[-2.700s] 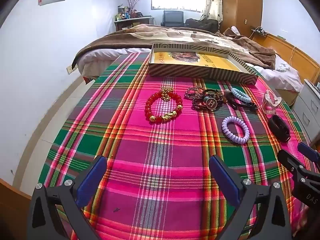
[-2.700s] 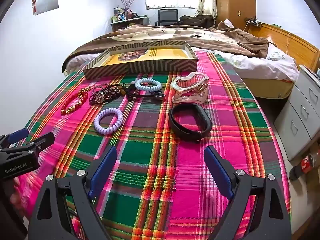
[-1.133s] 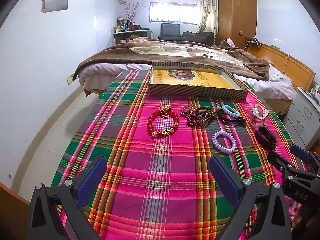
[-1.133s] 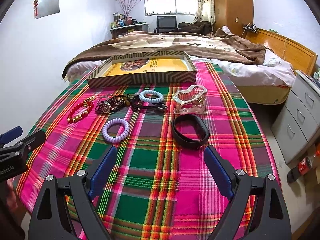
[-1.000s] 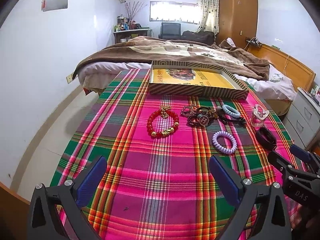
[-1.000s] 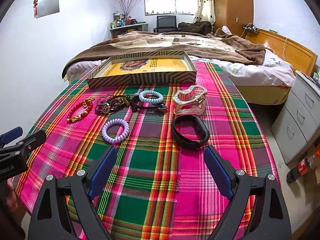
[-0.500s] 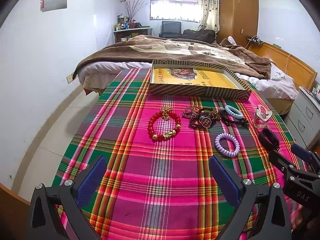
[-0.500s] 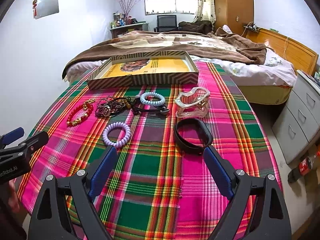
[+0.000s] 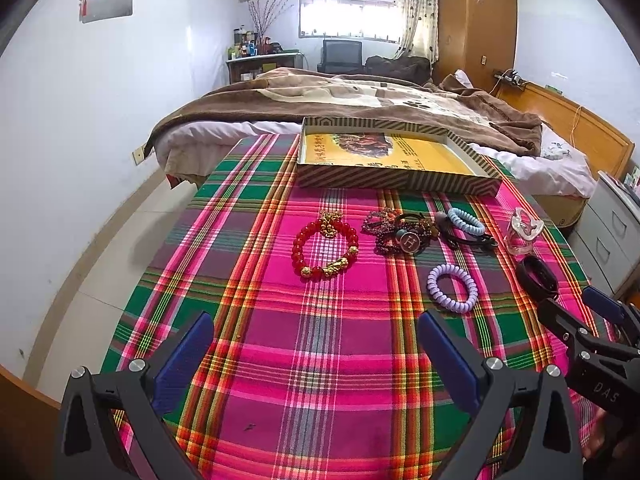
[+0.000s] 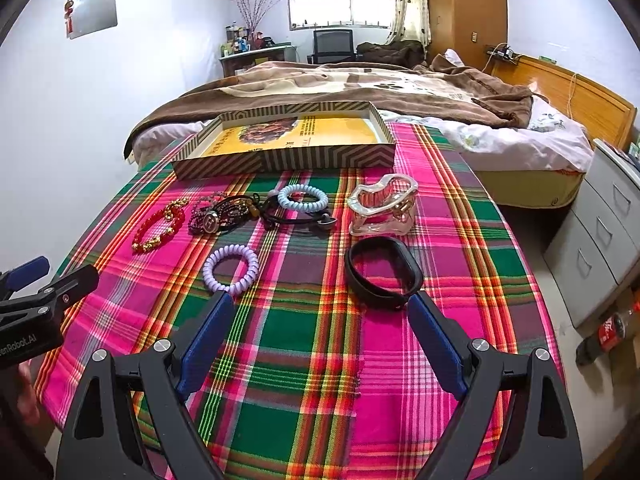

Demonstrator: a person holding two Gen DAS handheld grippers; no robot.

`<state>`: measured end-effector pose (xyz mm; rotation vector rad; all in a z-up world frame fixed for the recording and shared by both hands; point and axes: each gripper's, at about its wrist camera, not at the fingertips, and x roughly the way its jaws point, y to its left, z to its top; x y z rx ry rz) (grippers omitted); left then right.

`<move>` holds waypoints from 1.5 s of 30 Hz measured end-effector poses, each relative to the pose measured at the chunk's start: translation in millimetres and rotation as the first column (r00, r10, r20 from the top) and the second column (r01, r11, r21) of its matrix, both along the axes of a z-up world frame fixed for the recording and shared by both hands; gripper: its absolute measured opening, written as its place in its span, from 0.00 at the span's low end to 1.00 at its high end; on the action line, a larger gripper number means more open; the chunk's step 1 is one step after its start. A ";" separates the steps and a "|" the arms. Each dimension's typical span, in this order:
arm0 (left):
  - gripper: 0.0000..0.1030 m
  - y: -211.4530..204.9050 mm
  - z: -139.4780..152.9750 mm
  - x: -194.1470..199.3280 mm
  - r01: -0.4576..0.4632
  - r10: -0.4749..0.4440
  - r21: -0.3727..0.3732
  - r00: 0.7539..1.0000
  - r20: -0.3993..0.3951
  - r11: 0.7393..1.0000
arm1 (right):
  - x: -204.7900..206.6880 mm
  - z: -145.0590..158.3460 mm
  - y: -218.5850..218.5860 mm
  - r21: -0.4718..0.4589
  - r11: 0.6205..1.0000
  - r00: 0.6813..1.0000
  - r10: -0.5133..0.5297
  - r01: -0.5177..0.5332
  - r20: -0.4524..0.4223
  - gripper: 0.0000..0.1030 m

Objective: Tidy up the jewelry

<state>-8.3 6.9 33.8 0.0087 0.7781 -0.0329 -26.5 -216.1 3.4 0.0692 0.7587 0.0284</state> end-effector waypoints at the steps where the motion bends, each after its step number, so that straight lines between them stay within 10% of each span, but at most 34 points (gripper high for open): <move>1: 1.00 -0.1 -0.2 0.0 0.000 0.000 0.001 1.000 -0.001 1.000 | 0.1 0.1 0.1 0.001 1.000 1.000 0.000 0.000 -0.001 0.86; 25: 1.00 48.9 -1.7 29.4 -0.013 0.012 -0.036 1.000 -0.011 0.999 | 38.2 -7.8 21.0 -0.001 0.992 0.990 0.128 -0.128 -0.067 0.85; 45: 1.00 65.3 -15.8 70.7 0.022 -0.028 -0.081 0.998 -0.065 0.996 | 82.1 -34.9 43.8 -0.045 0.985 0.972 0.155 -0.165 -0.175 0.39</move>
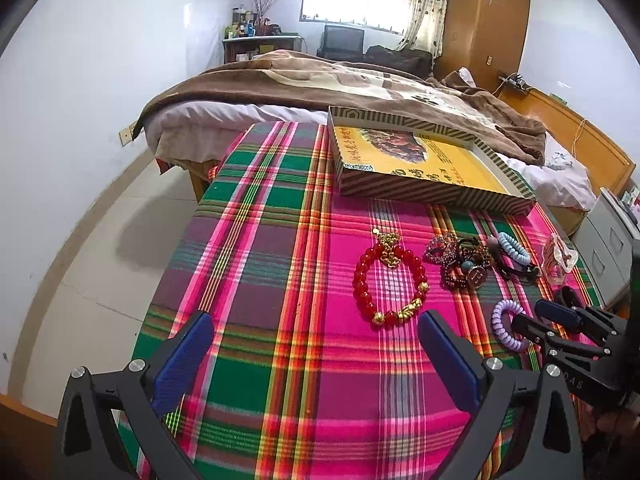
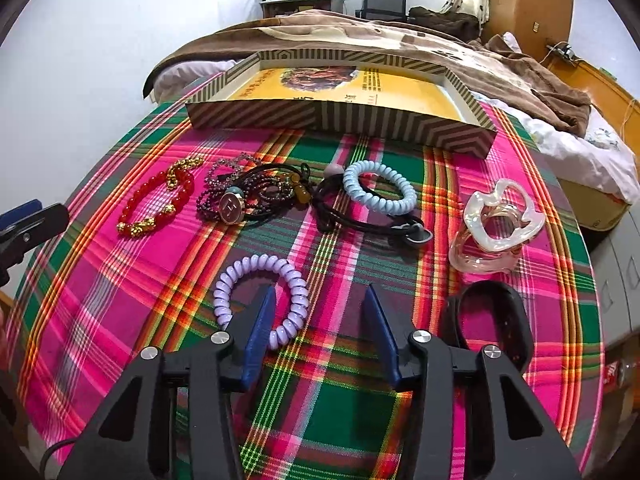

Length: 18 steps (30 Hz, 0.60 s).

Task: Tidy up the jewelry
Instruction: 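Lower the right tool onto the lavender coil bracelet and close it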

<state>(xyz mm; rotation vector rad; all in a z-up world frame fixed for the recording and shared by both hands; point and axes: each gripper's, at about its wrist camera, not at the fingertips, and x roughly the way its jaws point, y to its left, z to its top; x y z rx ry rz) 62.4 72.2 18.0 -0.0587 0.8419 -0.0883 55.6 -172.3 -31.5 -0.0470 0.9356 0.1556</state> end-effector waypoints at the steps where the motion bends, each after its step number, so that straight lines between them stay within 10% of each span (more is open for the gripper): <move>1: 1.00 -1.1 -0.2 1.4 0.002 -0.002 0.001 1.000 -0.001 1.000 | -0.2 0.1 -0.5 -0.003 1.000 1.000 -0.003 0.003 0.003 0.37; 6: 1.00 -5.2 -2.5 9.2 0.003 -0.003 0.003 1.000 -0.011 1.000 | -2.4 0.1 -1.1 -0.003 1.000 1.000 -0.002 0.002 0.017 0.10; 18: 0.87 -23.3 -22.9 45.1 0.066 -0.061 0.059 0.995 -0.084 0.996 | -18.6 20.4 -17.3 0.091 0.996 0.998 -0.016 0.011 0.056 0.10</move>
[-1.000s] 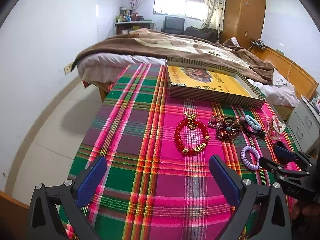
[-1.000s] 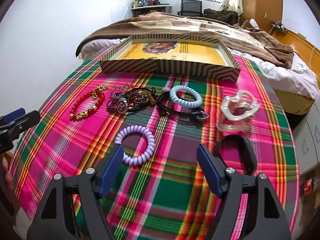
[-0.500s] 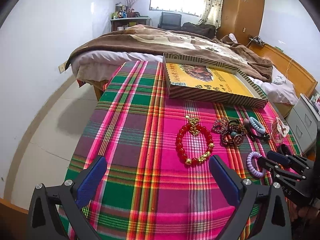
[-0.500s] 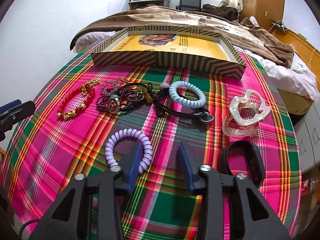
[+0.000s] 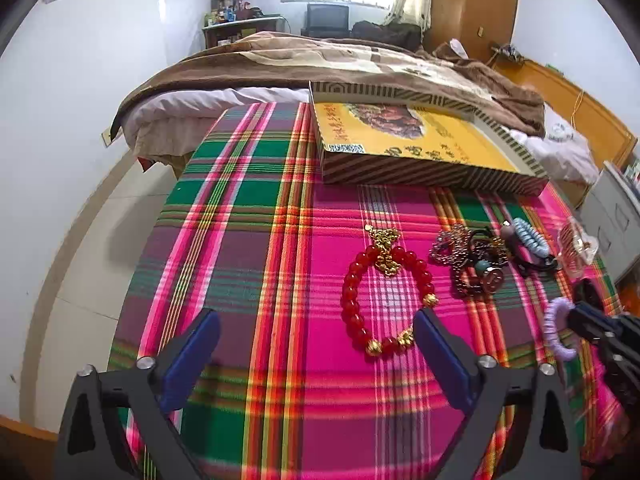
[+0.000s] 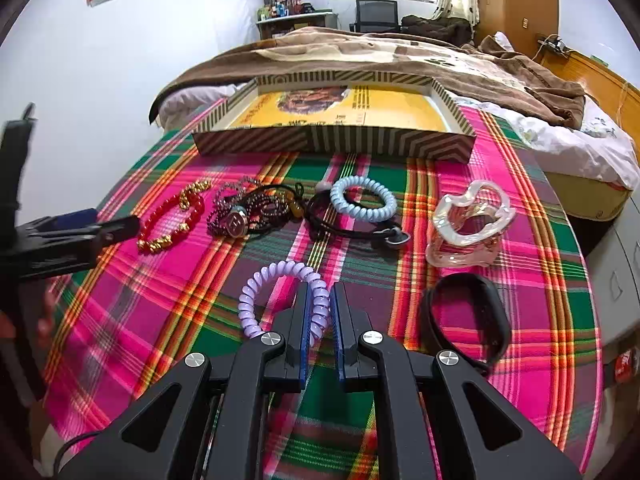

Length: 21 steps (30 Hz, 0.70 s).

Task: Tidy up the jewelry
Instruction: 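Lower the right tool onto the lavender coil bracelet and close it, then close the left tool on the red bead bracelet while the right tool holds the lavender coil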

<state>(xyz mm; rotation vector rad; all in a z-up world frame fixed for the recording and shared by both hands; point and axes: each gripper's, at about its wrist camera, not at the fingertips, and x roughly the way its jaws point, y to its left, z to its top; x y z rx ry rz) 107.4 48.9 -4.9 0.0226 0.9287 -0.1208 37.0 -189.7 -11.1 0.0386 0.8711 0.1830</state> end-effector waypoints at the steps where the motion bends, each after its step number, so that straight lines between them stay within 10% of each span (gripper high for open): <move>1: 0.83 -2.8 -4.1 5.1 0.011 -0.011 0.017 1.000 -0.019 1.000 | -0.2 1.1 -0.2 0.003 1.000 1.000 0.001 -0.001 0.002 0.10; 10: 0.66 -10.8 -16.8 21.1 0.062 -0.060 0.050 0.997 -0.055 0.997 | 0.6 6.4 2.0 0.032 0.999 1.000 0.013 -0.014 0.017 0.10; 15: 0.09 -17.4 -12.0 16.4 0.101 -0.098 0.060 0.994 -0.052 0.993 | -0.7 5.7 1.4 0.041 0.999 1.000 0.015 -0.015 0.014 0.10; 21: 0.09 -8.5 -1.0 3.8 0.113 -0.116 -0.063 0.993 -0.034 0.992 | -2.1 8.8 -2.2 0.049 0.999 1.000 0.005 -0.006 0.024 0.10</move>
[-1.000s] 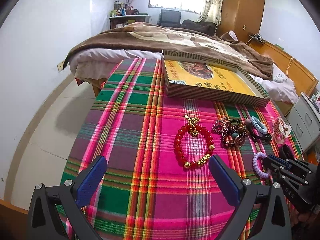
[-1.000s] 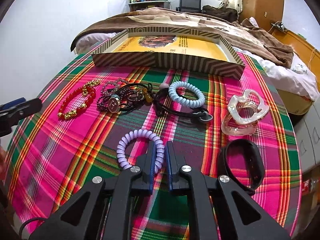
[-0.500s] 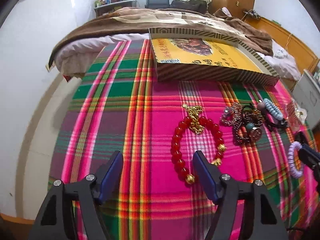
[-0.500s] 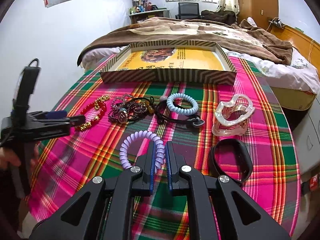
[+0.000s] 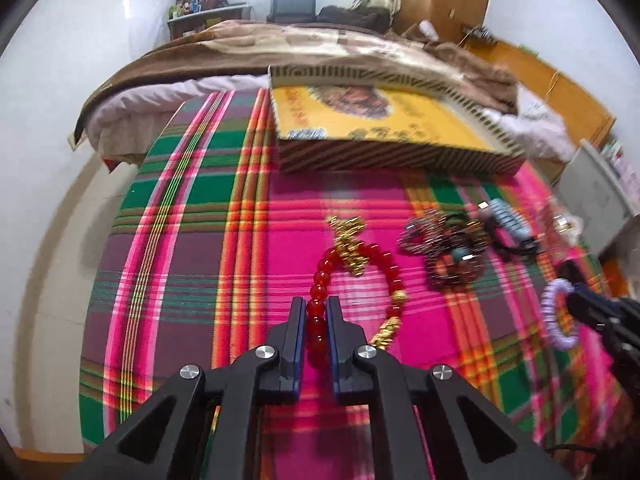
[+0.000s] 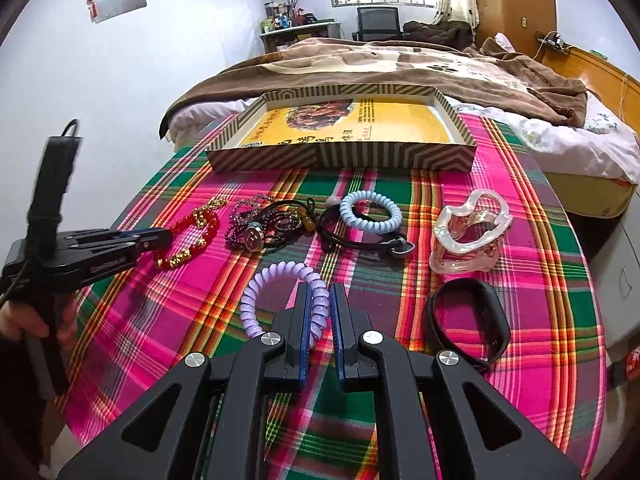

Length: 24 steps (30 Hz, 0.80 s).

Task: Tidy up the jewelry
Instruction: 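Close the left tool on the red bead bracelet while the right tool holds the lavender coil, then carry both held bracelets over the yellow box lid tray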

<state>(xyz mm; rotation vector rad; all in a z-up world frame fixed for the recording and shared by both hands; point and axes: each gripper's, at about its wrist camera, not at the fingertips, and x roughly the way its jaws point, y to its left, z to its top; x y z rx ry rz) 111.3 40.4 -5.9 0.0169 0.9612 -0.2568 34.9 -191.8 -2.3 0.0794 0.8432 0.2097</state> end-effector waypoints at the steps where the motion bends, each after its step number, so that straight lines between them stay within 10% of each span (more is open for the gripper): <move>1: 0.09 0.4 7.4 -4.0 0.003 -0.003 -0.013 1.000 0.019 1.000 | -0.8 0.4 0.1 0.002 1.000 1.000 -0.001 0.001 0.002 0.10; 12: 0.09 5.3 75.4 -20.4 0.032 -0.009 -0.124 0.983 0.182 0.992 | -5.4 4.8 -1.8 0.024 1.000 1.000 -0.006 0.006 0.016 0.10; 24: 0.09 -6.9 89.1 -11.1 0.059 -0.032 -0.137 0.981 0.189 0.989 | 7.8 28.3 -5.9 0.029 1.000 0.998 -0.014 0.012 0.063 0.10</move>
